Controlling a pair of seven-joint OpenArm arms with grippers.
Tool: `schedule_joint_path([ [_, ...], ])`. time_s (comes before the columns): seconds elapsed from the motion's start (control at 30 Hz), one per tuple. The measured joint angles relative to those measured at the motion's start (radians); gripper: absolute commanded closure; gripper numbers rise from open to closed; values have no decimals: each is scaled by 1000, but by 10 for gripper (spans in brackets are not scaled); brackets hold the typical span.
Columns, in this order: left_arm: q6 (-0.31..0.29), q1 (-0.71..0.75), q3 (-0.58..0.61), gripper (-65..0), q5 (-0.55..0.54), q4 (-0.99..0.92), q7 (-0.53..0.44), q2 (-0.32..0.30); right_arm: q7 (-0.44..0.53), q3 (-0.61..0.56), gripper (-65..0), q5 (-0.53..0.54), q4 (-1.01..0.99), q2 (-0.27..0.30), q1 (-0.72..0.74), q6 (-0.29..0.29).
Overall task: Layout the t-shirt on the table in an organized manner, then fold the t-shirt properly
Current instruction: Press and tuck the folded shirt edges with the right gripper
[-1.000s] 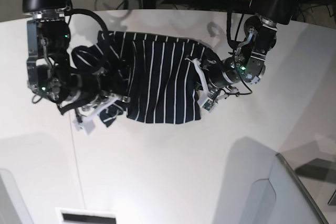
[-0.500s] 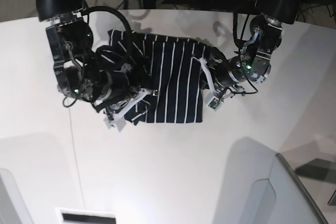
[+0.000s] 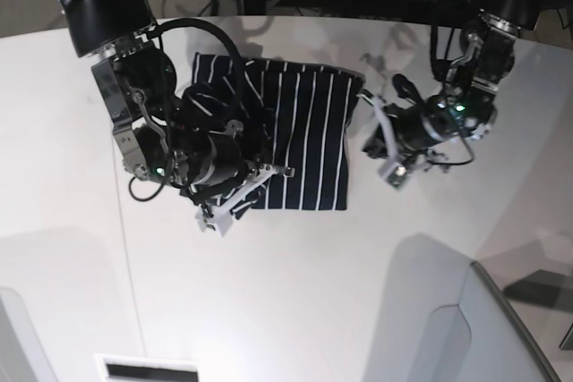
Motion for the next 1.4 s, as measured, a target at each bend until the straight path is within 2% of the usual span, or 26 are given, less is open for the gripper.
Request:
schedule_joint_path([
  [0.17, 3, 116, -243, 0, 18, 97, 151, -8, -1, 0, -3, -2, -24, 0, 1, -1],
  [0.23, 2, 154, -324, 0, 61, 145, 214, -13, 0, -2, -3, -5, -31, -3, 7, 0],
  [0.33, 2, 204, -408, 0, 216, 203, 304, -12, 21, -2, -3, -87, -61, -11, 21, 0],
  [0.4, 3, 248, -445, 0, 298, 243, 307, 3, 18, 3, -3, -130, -68, -22, 22, -2],
  [0.57, -5, 336, -460, 0, 349, 328, 305, 17, 7, -3, -3, -269, -68, -88, 22, 0],
  [0.67, -4, 341, -465, 0, 365, 334, 305, 12, -26, -58, -3, -346, -64, -104, 21, -1],
  [0.77, -5, 338, -464, 0, 362, 333, 305, 14, -36, -104, -3, -363, -64, -125, 17, -2],
  [0.9, -4, 332, -464, 0, 364, 333, 305, 14, -27, -169, -3, -360, -65, -129, 20, -127],
  [0.93, -4, 332, -464, 0, 365, 333, 304, 14, -28, -184, -3, -363, -65, -126, 22, -136],
  [1.27, -5, 330, -464, 0, 364, 333, 305, 21, -27, -209, -6, -360, -157, -126, 50, -146],
  [1.33, -5, 330, -464, 0, 364, 333, 305, 20, -27, -209, -59, -359, -156, -130, 52, -146],
  [1.4, -4, 330, -464, 0, 365, 333, 304, 21, -26, -209, -173, -355, -156, -133, 56, -146],
])
